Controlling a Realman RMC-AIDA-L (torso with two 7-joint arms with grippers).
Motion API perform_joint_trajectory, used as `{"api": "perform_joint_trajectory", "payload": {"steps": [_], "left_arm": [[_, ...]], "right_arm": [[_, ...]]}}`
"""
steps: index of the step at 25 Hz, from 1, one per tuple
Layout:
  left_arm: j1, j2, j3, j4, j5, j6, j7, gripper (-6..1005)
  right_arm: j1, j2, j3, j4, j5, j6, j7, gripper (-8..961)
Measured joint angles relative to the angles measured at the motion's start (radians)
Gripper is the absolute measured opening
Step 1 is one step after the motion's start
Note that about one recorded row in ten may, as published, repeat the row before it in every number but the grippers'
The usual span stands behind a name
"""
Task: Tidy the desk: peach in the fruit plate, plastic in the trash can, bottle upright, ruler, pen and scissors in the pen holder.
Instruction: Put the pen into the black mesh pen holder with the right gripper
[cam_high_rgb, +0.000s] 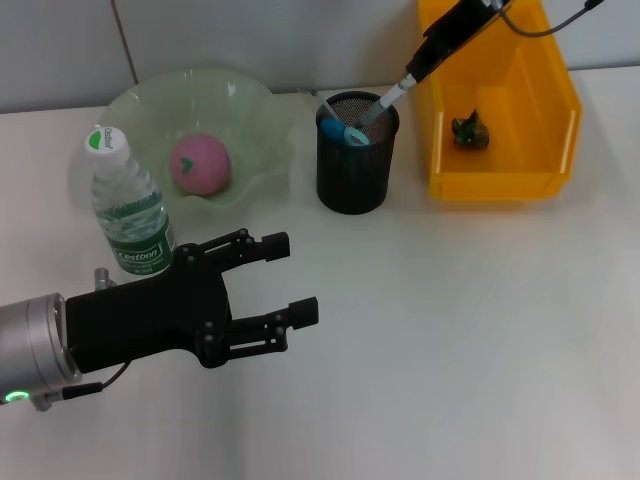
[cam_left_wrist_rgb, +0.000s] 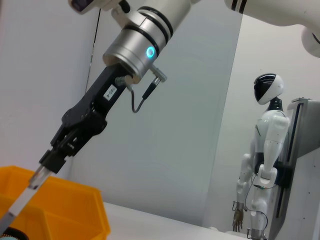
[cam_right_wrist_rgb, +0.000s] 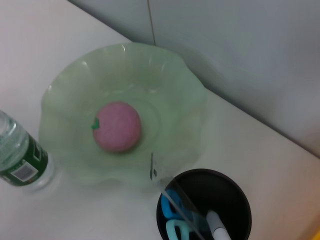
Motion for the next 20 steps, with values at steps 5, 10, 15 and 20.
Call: {"api": "perform_joint_trajectory", "payload": {"steps": [5,10,15,20], "left_arm": [[0.0,-0.001,0.0,-0.001,0.0,0.0,0.0,811],[0.0,-0.003,0.0,-0.001,0.0,0.001,0.0,811],[0.0,-0.003,0.0,-0.001,0.0,0.001,0.0,811],[0.0,-0.003,0.0,-0.001,0.0,0.001,0.0,811]], "right_arm": [[0.014,0.006,-0.028,0.051,-0.003,0.047,0.0,136],[0.02,0.013,-0.034,0.071,-0.012,0.075,0.001,136],[0.027,0.018,-0.04,0.089,-0.019,0.092,0.002,137],[0.032,0.022,-0.04,0.103,-0.028,0.119,0.01,168]]}}
